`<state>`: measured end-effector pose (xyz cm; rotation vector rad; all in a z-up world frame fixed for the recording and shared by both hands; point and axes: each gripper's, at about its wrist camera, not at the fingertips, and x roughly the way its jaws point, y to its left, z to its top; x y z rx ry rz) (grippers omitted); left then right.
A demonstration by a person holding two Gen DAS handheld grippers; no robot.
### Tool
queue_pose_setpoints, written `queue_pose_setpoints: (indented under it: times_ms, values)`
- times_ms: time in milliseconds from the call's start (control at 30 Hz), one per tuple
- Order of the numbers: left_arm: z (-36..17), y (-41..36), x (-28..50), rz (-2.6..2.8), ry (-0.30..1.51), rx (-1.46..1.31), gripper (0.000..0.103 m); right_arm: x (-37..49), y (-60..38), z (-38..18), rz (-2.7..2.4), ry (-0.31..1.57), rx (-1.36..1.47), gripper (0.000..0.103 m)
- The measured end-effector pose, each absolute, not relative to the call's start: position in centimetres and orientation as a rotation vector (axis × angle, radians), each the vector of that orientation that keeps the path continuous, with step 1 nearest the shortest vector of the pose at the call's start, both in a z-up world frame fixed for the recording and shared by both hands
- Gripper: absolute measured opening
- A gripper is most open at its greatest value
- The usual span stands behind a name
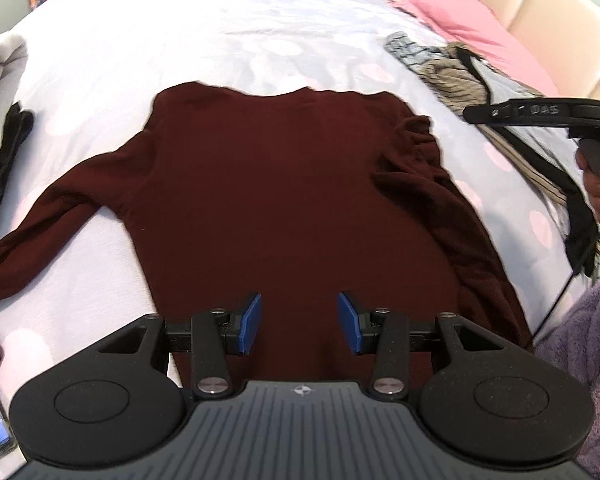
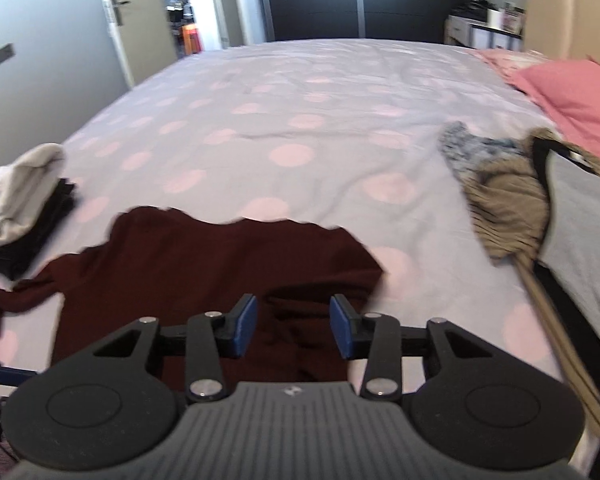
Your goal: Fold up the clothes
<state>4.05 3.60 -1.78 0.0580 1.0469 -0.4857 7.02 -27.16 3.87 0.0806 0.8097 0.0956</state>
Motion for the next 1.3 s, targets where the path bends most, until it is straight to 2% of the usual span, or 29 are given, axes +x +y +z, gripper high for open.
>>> queue_pose_setpoints:
  times_ms: [333,400,567,633,700,767,833,1167,1233,1300]
  values:
    - [-1.4,-2.6,-0.5,-0.742,1.001,0.056,0.04,1.0,-31.0,1.4,0.036,0.947,0.058,0.038]
    - [-1.6,-4.2,-1.4,-0.787,1.002,0.039,0.043,-0.8,-31.6,1.2,0.009,0.955,0.058,0.038]
    - [-3.5,-8.0,-2.4,-0.826,1.038,0.023,0.044,-4.9,-33.2,0.2,-0.034,0.975,0.165,0.04]
    - [-4.7,-9.0,-2.1,-0.808,1.066,0.013,0.035,-6.0,-33.1,-0.3,-0.025,0.985,0.197,0.04]
    - [-5.7,-9.3,-1.6,-0.8,1.087,-0.002,0.011,-6.8,-32.7,-0.6,-0.014,0.991,0.204,0.04]
    - [-6.1,-8.7,-1.3,-0.773,1.112,-0.019,0.004,-7.2,-32.3,-0.7,0.003,0.99,0.193,0.04]
    - [-6.1,-7.6,-1.3,-0.734,1.121,-0.033,0.0,-7.3,-31.9,-0.8,0.021,0.992,0.175,0.04]
    - [-6.4,-2.6,-0.9,-0.541,1.121,-0.067,0.001,-7.3,-28.7,-2.5,0.221,1.033,0.135,0.038]
    - [-6.0,-2.0,-1.2,-0.517,1.104,-0.071,0.005,-7.2,-27.9,-2.8,0.266,1.04,0.124,0.039]
    - [-5.6,-1.4,-1.4,-0.497,1.089,-0.077,0.015,-7.1,-27.2,-3.2,0.306,1.056,0.123,0.039]
